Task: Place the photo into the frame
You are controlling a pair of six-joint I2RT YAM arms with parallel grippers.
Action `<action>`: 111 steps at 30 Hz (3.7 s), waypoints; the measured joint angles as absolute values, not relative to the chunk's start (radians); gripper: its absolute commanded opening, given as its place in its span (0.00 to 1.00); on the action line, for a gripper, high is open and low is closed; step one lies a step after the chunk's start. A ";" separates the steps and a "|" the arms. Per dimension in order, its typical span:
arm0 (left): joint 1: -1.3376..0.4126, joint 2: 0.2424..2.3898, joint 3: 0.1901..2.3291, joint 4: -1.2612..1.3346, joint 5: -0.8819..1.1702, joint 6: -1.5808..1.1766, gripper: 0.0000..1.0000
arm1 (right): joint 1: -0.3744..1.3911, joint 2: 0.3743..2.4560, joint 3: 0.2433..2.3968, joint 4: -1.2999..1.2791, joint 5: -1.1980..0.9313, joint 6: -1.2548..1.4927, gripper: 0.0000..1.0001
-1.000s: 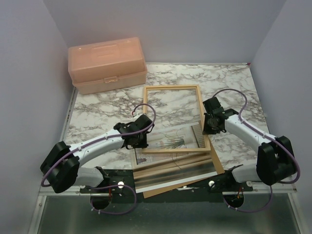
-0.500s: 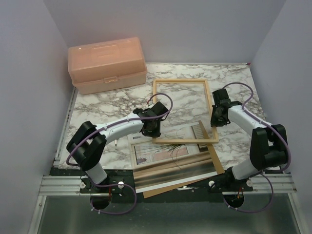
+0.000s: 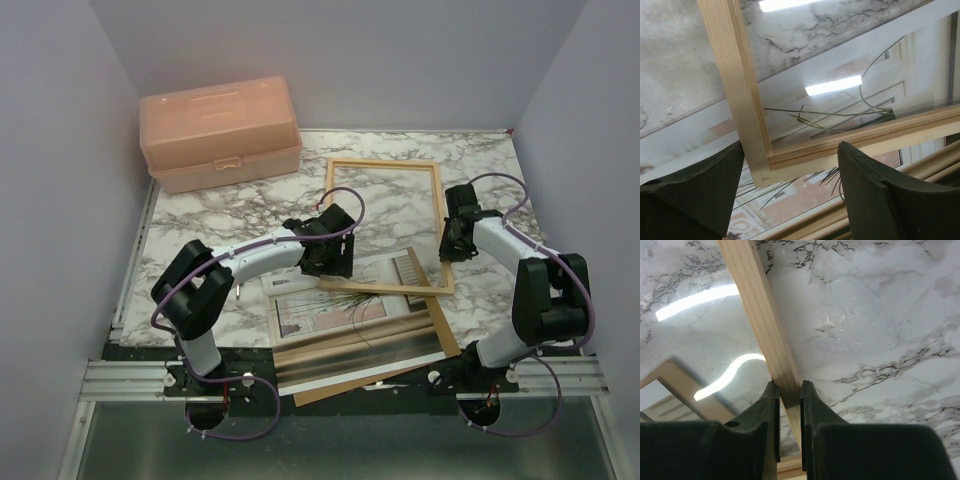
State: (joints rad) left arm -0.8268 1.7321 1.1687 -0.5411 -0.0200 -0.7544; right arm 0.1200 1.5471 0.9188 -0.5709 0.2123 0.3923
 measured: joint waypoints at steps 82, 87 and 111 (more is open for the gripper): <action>-0.838 0.456 0.216 -0.472 0.221 -1.231 0.00 | 0.826 1.272 0.668 -0.381 -0.120 0.954 0.92; -0.838 0.456 0.216 -0.482 0.215 -1.227 0.00 | 0.845 1.280 0.667 -0.360 -0.121 0.960 0.92; -0.838 0.464 0.415 -0.773 0.131 -1.124 0.00 | 1.032 1.877 1.323 -0.314 0.005 0.944 0.93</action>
